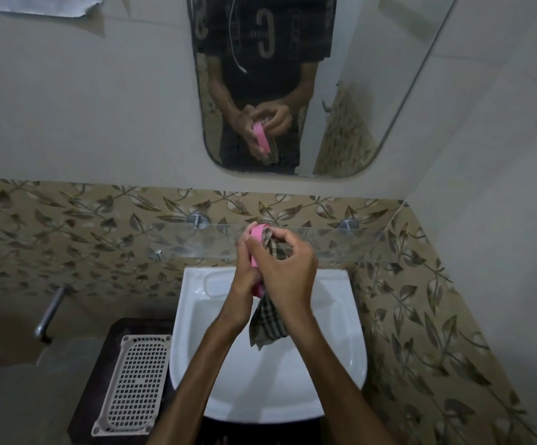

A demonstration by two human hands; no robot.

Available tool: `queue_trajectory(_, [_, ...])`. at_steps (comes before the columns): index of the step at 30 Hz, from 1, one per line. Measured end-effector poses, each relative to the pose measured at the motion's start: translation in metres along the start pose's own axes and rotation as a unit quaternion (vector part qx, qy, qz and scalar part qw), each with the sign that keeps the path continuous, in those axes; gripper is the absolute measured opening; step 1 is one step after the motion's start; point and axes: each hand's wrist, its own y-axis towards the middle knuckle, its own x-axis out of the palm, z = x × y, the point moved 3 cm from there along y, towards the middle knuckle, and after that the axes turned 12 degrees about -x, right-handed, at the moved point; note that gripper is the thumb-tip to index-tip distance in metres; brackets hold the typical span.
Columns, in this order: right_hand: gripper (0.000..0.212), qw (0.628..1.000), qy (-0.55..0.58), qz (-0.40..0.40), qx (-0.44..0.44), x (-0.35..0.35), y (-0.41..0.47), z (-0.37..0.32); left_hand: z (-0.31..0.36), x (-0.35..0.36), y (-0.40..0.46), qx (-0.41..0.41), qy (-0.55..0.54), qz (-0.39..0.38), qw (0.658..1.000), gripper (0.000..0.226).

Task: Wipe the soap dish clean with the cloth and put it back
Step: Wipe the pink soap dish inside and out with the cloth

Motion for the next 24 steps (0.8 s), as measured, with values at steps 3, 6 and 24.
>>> queue_trajectory(3, [0.02, 1.0, 0.008, -0.011, -0.027, -0.002, 0.002, 0.002, 0.0, -0.001, -0.004, -0.018, -0.059, -0.028, 0.998, 0.076])
queue_trajectory(6, [0.02, 0.988, -0.023, -0.066, -0.136, -0.002, -0.006, 0.001, 0.006, -0.009, -0.007, -0.097, -0.287, -0.058, 0.951, 0.067])
queue_trajectory(24, [0.021, 0.964, -0.049, -0.118, -0.235, -0.005, -0.025, -0.002, 0.022, -0.014, 0.007, -0.159, -0.345, -0.004, 0.925, 0.052])
